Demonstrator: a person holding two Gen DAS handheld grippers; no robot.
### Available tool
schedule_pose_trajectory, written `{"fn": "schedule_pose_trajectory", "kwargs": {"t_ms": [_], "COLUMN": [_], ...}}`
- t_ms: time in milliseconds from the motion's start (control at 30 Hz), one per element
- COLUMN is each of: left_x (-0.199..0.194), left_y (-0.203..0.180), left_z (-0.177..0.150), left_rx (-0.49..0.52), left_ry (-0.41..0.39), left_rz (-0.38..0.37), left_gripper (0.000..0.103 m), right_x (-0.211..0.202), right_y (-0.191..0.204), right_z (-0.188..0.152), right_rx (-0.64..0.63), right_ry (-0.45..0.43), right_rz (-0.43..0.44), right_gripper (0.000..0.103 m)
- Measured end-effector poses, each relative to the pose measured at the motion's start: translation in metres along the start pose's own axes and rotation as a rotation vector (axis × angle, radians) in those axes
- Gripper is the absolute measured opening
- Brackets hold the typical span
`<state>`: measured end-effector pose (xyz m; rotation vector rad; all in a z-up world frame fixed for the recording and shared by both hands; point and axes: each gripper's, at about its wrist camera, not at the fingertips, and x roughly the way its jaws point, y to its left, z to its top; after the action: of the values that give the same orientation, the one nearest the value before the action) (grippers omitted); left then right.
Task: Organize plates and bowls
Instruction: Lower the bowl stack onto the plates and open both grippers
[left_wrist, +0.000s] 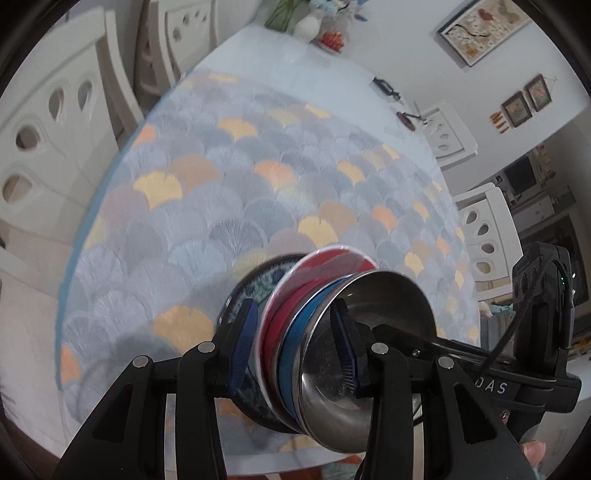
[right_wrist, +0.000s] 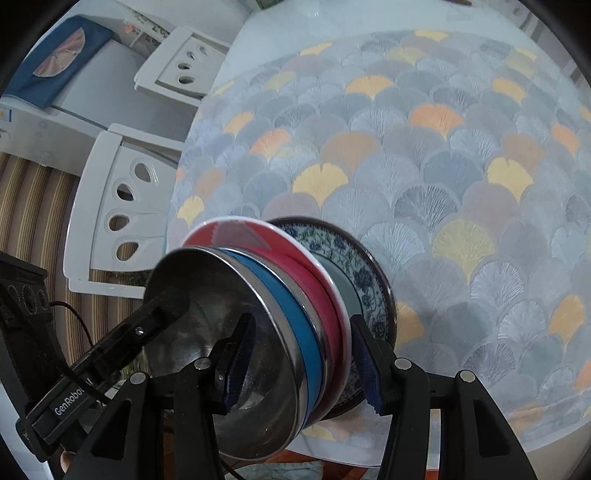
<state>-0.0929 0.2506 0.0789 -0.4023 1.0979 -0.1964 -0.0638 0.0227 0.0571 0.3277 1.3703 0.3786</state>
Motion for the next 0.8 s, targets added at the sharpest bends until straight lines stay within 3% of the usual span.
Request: {"fn": "schedule_pose_trajectory", "kwargs": {"t_ms": [133, 367, 600, 667, 800], "left_x": [-0.016, -0.056, -0.095, -0.105, -0.118], "left_y": [-0.004, -0.016, -0.048, -0.053, -0.056], "left_z": [0.001, 0.003, -0.001, -0.002, -0.007], "left_rx": [0.035, 0.069, 0.173, 0.197, 0.201], "left_ry": [-0.045, -0.155, -0.278, -0.308, -0.345], "left_rz": [0.024, 0.051, 0.119, 0.144, 0.158], "left_gripper": [0.037, 0.037, 0.039, 0.044, 0.045], "right_x": [-0.02, -0.07, -0.095, -0.101, -0.105], "right_y": [0.008, 0.04, 0.067, 0.074, 0.077], "right_z": [-0.003, -0.021, -0.049, -0.06, -0.072], "right_rx": [-0.036, -0.172, -0.252, -0.282, -0.292], "right_ry": [-0.073, -0.275, -0.371, -0.401, -0.424], "right_rz": [-0.013, -0.066, -0.104, -0.126, -0.17], "right_gripper": [0.051, 0.052, 0.056, 0.056, 0.057]}}
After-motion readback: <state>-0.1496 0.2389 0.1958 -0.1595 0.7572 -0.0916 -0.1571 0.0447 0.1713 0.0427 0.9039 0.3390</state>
